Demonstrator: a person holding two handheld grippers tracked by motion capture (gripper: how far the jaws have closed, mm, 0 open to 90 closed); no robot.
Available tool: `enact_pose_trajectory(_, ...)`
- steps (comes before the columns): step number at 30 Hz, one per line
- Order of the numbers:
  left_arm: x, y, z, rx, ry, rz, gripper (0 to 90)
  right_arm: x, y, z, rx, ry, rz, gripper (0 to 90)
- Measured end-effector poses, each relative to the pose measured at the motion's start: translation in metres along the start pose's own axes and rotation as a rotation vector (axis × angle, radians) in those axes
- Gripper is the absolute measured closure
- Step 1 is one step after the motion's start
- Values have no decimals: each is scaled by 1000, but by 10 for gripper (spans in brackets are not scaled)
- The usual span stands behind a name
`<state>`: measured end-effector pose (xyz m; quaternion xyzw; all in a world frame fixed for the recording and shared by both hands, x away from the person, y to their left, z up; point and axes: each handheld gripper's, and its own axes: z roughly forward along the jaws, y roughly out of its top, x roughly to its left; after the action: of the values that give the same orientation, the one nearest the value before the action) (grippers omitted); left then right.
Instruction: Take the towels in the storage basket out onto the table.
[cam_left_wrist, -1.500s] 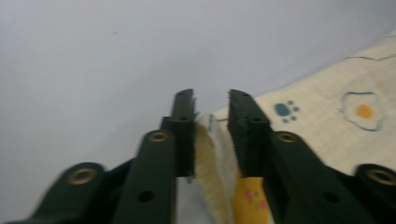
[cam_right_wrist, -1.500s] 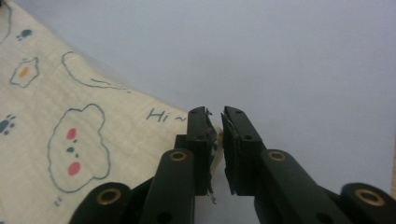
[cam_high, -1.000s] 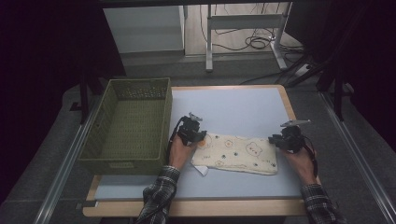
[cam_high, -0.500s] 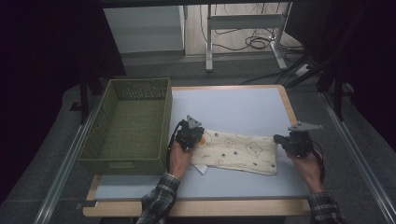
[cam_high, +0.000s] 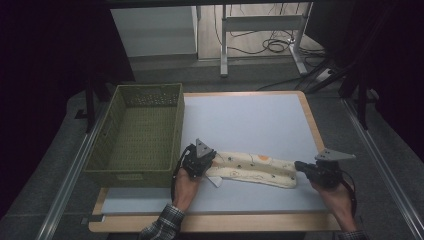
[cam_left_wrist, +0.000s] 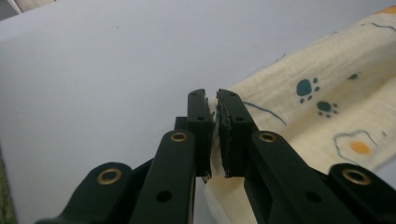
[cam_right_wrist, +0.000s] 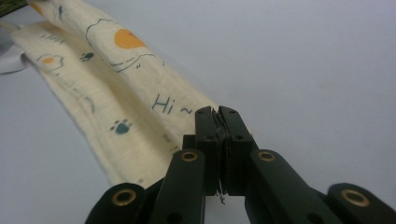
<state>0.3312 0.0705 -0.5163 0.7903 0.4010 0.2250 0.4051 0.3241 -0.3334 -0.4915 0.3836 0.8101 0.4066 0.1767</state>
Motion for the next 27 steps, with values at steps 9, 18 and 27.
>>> enact_pose_trajectory(9,-7,-17,-16,-11,-32,-6,841,18,-20,-11,15,54,4,869)
enact_pose_trajectory(18,-14,-39,-22,33,-65,-34,841,24,-37,-9,43,94,40,860)
enact_pose_trajectory(27,-27,-25,-34,20,-77,-31,380,26,-26,-29,27,74,27,720)
